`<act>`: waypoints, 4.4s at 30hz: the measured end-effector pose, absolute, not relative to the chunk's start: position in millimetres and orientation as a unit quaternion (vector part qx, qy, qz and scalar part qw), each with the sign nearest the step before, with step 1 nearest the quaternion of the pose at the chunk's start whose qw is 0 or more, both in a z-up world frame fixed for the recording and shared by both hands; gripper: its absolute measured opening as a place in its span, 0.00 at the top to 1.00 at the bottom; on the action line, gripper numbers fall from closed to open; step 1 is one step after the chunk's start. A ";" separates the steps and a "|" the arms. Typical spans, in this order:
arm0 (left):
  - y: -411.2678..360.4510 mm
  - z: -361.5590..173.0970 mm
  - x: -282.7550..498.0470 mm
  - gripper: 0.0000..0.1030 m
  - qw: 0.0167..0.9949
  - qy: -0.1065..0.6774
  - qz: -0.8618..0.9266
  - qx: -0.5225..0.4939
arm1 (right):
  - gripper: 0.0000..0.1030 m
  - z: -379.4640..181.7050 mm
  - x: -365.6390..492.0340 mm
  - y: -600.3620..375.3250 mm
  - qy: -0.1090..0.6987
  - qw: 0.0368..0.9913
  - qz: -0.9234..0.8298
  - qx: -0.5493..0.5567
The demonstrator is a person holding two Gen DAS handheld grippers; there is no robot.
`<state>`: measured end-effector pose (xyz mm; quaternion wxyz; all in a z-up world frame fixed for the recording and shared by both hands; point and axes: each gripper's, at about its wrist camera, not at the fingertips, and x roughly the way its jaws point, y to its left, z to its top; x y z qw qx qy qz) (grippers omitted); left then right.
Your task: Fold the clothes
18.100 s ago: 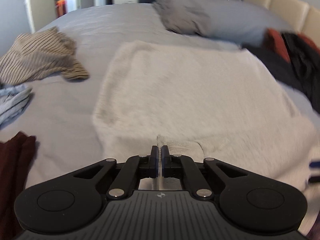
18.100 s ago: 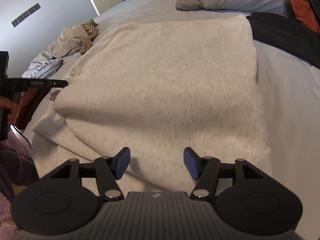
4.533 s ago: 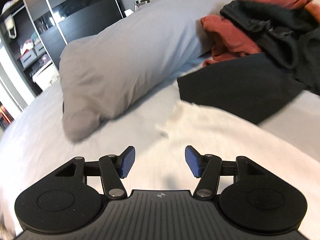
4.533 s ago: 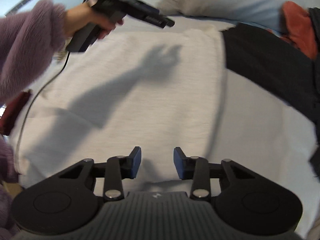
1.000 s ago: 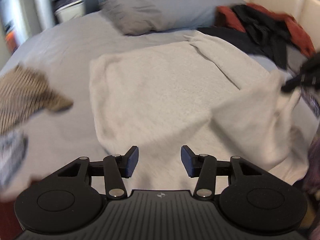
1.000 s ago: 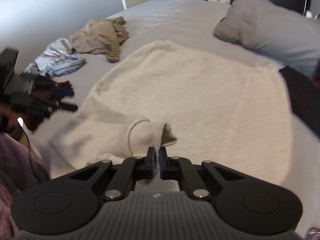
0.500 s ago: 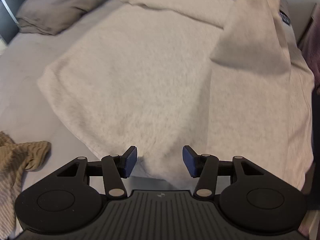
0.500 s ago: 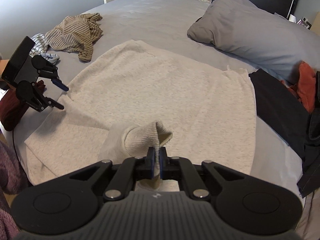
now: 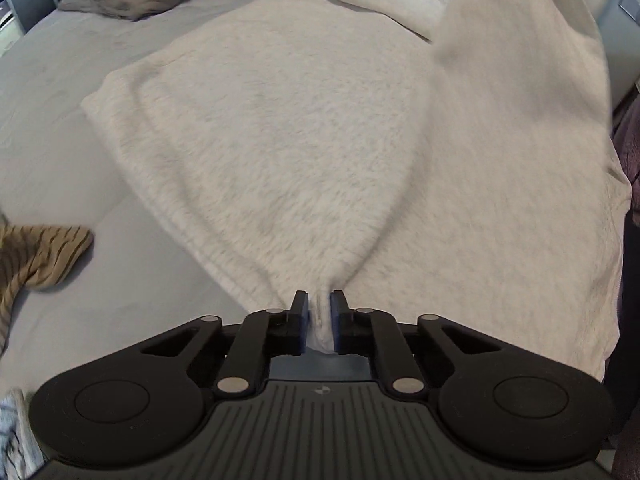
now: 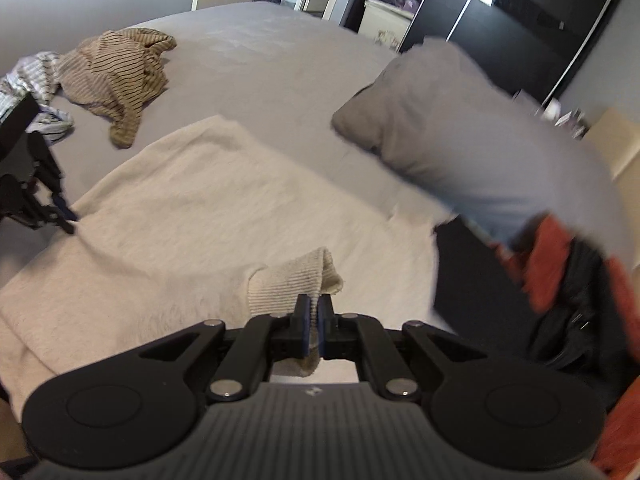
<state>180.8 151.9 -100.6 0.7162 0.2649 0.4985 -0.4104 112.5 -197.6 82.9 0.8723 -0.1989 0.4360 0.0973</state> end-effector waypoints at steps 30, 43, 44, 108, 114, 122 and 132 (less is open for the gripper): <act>216.1 -109.7 197.2 0.98 0.752 0.544 -0.365 0.080 | 0.96 8.4 397.1 5.6 0.325 0.852 0.130 -0.390; 230.1 -118.9 204.7 0.98 0.743 0.559 -0.366 0.033 | 0.96 -82.4 466.4 55.3 0.342 0.862 0.152 -0.341; 230.3 -119.3 205.2 0.98 0.742 0.560 -0.367 0.032 | 0.96 -89.7 470.1 54.8 0.348 0.864 0.153 -0.330; 28.2 -91.2 -0.3 0.94 0.836 0.490 -0.226 0.098 | 0.73 -121.8 -89.2 -165.7 0.454 0.876 -0.089 -0.133; 25.5 -93.6 -4.0 0.94 0.828 0.501 -0.235 0.092 | 0.69 -122.5 -120.7 -139.3 0.475 0.856 -0.007 -0.205; 16.9 -90.8 -4.0 0.94 0.822 0.504 -0.249 0.086 | 0.74 -89.2 -156.4 -163.4 0.465 0.877 0.018 -0.117; -10.4 -85.0 -26.4 0.94 0.813 0.475 -0.327 0.079 | 0.77 -85.9 -143.6 -191.3 0.437 0.893 -0.066 -0.087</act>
